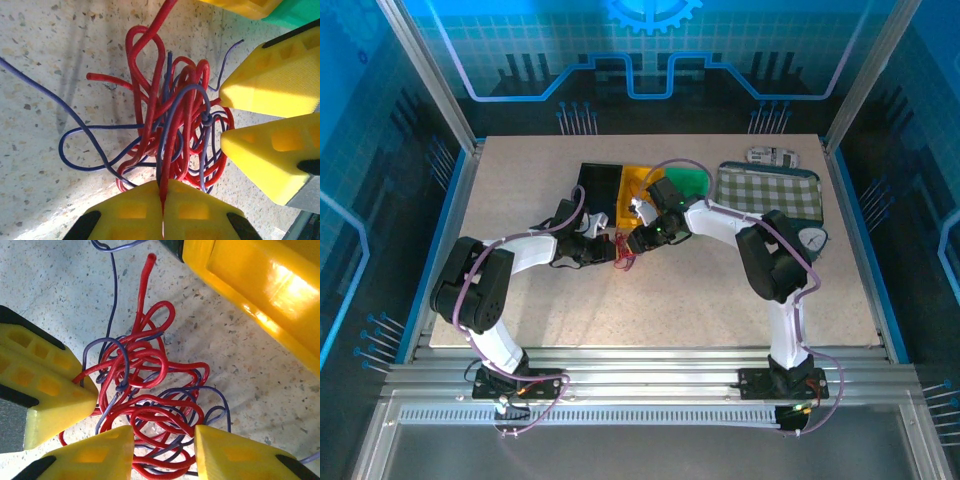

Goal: Untangle the cables

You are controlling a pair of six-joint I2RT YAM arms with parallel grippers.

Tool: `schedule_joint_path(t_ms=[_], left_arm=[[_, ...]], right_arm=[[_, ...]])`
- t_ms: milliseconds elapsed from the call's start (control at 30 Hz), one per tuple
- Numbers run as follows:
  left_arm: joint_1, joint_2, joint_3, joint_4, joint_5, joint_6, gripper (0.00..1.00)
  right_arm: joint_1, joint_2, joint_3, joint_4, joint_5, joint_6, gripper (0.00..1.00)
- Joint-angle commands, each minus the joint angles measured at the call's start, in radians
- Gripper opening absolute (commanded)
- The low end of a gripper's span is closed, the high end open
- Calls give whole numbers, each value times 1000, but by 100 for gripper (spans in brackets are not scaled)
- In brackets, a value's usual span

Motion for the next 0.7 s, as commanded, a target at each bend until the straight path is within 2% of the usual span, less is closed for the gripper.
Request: schedule_joint_path(t_ms=[0,267,367,433,467,533,567,667], left_arm=[[9,-7,-11,25,-4,0,0],[9,-15,-23,42,-14,-4,0],[9,-12,-21,38,-25,-7,0],[9,-10,-15,4,-96,-22,0],[9,-13,-10,-25,-171,-35,0],[16,-27,1,-130,-416,-117,0],[29,-37,-5,-157,-481,-159,0],[91,-80,-58,-141,-516,-275,0]], right_arm=[[10,38,41,-49,-18,-21,37],[14,83,93,-52,-30,-12,29],[16,81,98,-38,-5,4,9],[14,45,59,-2,63,26,0],[10,22,31,16,103,41,0],[-6,-44,-54,56,247,94,0],[-18,-79,-100,73,318,127,0],[-91,-174,-244,111,440,284,0]])
